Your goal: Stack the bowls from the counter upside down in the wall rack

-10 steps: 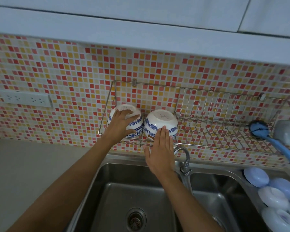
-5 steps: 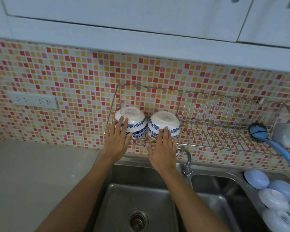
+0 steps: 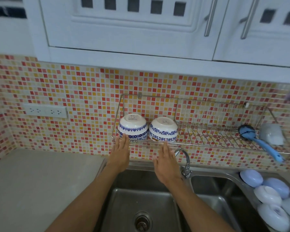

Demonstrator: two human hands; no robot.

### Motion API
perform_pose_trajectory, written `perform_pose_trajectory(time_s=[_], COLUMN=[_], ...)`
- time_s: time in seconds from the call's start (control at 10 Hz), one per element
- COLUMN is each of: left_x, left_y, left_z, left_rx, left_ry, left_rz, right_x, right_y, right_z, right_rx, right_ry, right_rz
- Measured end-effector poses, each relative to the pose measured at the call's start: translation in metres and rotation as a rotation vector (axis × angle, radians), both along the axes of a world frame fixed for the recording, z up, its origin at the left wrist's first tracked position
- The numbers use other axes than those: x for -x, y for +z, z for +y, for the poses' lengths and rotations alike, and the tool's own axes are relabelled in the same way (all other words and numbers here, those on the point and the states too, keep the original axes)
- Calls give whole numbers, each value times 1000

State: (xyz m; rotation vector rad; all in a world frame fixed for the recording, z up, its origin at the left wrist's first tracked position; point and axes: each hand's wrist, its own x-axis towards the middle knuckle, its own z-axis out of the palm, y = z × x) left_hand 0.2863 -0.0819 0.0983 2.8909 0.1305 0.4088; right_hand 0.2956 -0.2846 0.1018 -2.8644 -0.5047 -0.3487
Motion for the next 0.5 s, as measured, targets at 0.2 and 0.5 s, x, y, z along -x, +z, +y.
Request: perform_pose_trajectory(time_s=[0.2,0.5], left_x=[19,52], left_y=[55,134], left_z=[8,12], left_rx=[-40,-38], left_ry=[-33,-98], left_rz=[40,-50], right_x=[14,44], right_y=[40,153], right_z=[5,19], right_rx=[19,25], right_ry=[33,9], right_rz=[4,-189])
